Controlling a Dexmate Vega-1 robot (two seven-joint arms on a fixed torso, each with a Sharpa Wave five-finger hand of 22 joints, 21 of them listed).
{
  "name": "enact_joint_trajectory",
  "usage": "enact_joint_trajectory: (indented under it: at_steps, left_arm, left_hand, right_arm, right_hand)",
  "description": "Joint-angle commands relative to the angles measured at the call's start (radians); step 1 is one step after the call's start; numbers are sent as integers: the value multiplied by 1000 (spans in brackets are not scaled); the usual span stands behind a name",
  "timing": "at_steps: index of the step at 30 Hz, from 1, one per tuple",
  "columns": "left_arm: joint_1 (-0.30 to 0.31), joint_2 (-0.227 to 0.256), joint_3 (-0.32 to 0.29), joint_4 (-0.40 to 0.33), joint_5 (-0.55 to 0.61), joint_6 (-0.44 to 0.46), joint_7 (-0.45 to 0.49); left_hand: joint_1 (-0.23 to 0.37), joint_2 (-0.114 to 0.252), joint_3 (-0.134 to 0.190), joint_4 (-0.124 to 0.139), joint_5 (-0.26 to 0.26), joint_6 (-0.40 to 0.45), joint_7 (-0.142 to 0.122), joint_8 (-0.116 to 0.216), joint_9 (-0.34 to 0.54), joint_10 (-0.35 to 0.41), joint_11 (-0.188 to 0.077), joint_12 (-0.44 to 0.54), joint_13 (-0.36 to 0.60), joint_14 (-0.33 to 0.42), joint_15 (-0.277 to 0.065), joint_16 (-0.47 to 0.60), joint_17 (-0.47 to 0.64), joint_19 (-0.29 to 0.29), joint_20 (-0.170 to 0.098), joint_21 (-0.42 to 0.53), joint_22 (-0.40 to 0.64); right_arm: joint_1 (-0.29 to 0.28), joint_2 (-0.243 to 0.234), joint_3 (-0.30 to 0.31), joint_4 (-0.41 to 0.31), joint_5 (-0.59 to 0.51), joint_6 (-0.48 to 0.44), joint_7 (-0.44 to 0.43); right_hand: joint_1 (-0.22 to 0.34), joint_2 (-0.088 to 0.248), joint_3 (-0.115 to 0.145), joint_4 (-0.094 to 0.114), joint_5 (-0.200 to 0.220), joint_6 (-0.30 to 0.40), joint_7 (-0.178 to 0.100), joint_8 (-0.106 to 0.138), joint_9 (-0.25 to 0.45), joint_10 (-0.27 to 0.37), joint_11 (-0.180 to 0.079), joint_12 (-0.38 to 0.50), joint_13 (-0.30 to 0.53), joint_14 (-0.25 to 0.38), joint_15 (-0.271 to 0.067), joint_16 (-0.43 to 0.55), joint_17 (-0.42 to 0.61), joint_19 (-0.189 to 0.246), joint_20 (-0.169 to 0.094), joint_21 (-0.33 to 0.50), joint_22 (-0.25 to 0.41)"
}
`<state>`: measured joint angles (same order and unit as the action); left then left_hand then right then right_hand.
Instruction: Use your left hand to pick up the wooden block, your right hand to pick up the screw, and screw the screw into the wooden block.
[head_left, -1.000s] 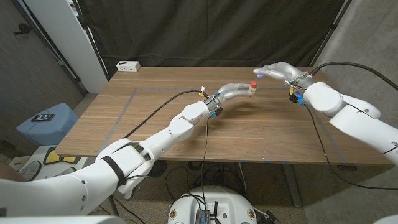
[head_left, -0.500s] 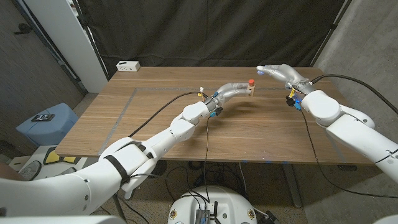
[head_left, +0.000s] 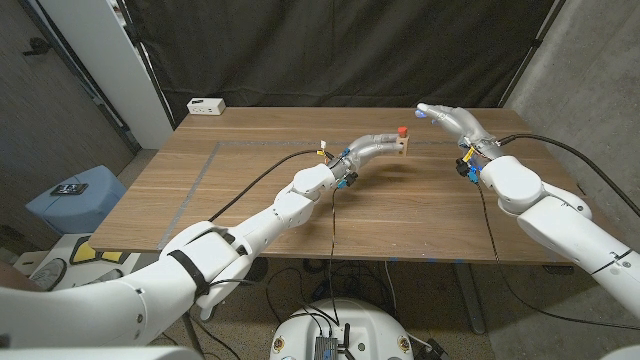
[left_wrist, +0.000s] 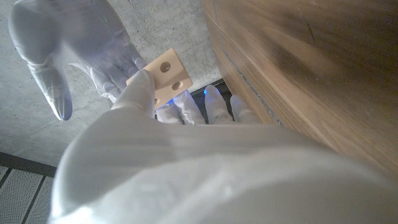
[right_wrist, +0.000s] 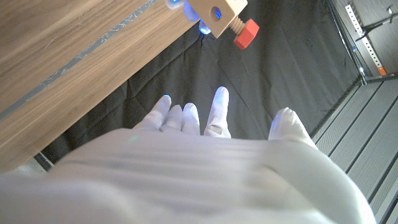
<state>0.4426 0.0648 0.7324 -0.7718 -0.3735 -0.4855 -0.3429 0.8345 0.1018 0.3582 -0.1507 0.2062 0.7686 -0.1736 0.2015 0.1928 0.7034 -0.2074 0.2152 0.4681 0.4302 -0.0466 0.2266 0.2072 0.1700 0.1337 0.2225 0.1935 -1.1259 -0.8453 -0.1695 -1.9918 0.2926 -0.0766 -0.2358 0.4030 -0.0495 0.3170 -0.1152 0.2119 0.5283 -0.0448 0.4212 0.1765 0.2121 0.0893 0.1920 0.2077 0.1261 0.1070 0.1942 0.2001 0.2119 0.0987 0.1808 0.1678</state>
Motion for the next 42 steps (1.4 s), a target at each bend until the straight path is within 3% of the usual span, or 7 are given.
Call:
enact_joint_trajectory:
  at_steps: [1,6,12,15,26,29,42]
  left_arm:
    - [23,21,-4,-61,-24,57,-16]
    - [33,33,-1,-89,-26,73,-17]
    - [41,41,4,-109,-25,79,-22]
    - [47,47,5,-125,-26,87,-22]
    - [59,66,10,-165,-21,99,-15]
    - [60,69,10,-167,-21,102,-15]
    - [34,57,16,-116,-16,88,-33]
  left_hand:
    - [-6,8,12,6,5,12,8,3,5,-3,5,3,2,4,-33,-1,1,10,2,7,1]
    - [-8,8,13,6,5,12,9,3,5,-3,5,3,2,3,-34,-2,1,8,3,6,2]
    - [-8,8,14,5,5,13,8,3,5,-3,6,4,2,4,-33,-2,1,7,4,6,2]
    - [-10,8,15,5,5,11,8,3,5,-4,7,3,2,3,-32,-2,1,6,5,6,2]
    - [-11,7,16,4,5,15,8,4,5,-2,5,5,1,5,-34,-2,1,6,3,6,2]
    - [-11,6,16,3,5,15,8,4,5,-1,5,5,1,5,-34,-2,1,6,2,6,2]
    - [-10,8,18,2,5,15,8,4,5,-2,6,5,0,4,-33,-1,2,6,3,6,3]
  right_arm:
    - [-23,39,-6,29,62,79,-4]
    - [-33,47,-7,39,101,104,17]
    - [-50,56,-3,46,147,140,40]
    - [-60,48,1,40,167,143,55]
    - [-74,52,1,43,215,172,76]
    - [-74,56,0,49,228,182,83]
    - [-73,89,-20,64,263,199,71]
  right_hand:
    - [-1,10,4,-8,10,-20,1,-16,0,-14,-1,-4,-2,-11,3,-3,1,-11,-1,1,1]
    - [-3,13,3,-9,10,-40,2,-40,-1,-34,2,-7,-5,-35,9,-7,0,-24,-3,-1,0]
    - [-7,17,0,-12,12,-82,0,-87,-2,-85,6,-14,-12,-82,19,-13,-2,-49,-11,-3,0]
    - [-10,20,-1,-13,13,-112,1,-118,-2,-112,2,-14,-16,-116,21,-16,-4,-76,-14,-6,0]
    - [-31,33,-8,-8,11,-144,-3,-179,0,-217,6,-21,-21,-217,34,-20,-5,-147,-11,-6,1]
    - [-38,36,-10,-6,10,-144,-7,-189,0,-249,3,-24,-22,-235,36,-18,-5,-156,-11,-4,1]
    - [-86,32,-29,14,-5,-124,-10,-199,0,-268,-1,-16,-24,-264,40,-13,0,-177,-14,-2,2]
